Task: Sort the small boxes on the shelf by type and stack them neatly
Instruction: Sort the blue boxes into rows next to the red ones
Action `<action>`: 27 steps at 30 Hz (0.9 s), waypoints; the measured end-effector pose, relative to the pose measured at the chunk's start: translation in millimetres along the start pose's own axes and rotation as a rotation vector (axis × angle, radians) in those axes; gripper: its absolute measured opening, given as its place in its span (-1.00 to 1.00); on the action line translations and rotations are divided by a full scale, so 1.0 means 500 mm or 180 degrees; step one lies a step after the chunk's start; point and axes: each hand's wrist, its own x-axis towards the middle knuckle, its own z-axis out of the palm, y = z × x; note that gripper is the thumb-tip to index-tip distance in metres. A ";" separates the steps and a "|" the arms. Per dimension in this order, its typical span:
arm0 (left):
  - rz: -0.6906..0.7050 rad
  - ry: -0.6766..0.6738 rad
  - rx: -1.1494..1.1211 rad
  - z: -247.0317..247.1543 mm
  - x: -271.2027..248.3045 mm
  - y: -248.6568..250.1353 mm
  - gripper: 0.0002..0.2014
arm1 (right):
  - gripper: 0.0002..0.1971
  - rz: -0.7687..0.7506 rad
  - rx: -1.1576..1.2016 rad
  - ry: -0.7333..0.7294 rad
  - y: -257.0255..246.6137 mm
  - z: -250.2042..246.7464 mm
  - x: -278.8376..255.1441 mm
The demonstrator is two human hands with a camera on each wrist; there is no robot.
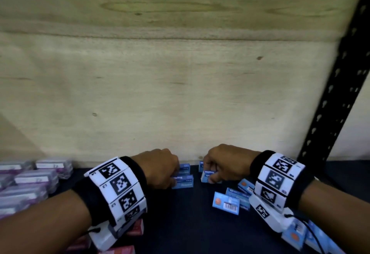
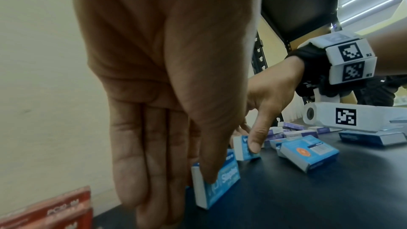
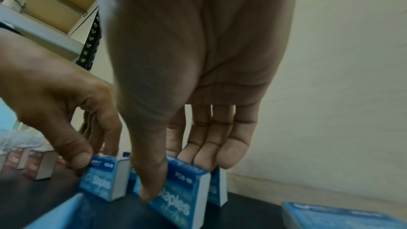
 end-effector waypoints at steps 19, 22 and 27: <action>0.0048 0.0428 -0.0103 0.005 -0.007 0.207 -0.32 | -0.57 0.0409 -0.0081 -0.0269 0.079 0.000 -0.139; -0.0003 0.0450 -0.0120 0.016 0.006 0.223 -0.35 | -0.51 0.0404 -0.0073 -0.0183 0.082 0.010 -0.150; -0.0020 0.0481 -0.0242 0.022 0.005 0.215 -0.47 | -0.53 0.0251 -0.0082 -0.0153 0.083 0.024 -0.148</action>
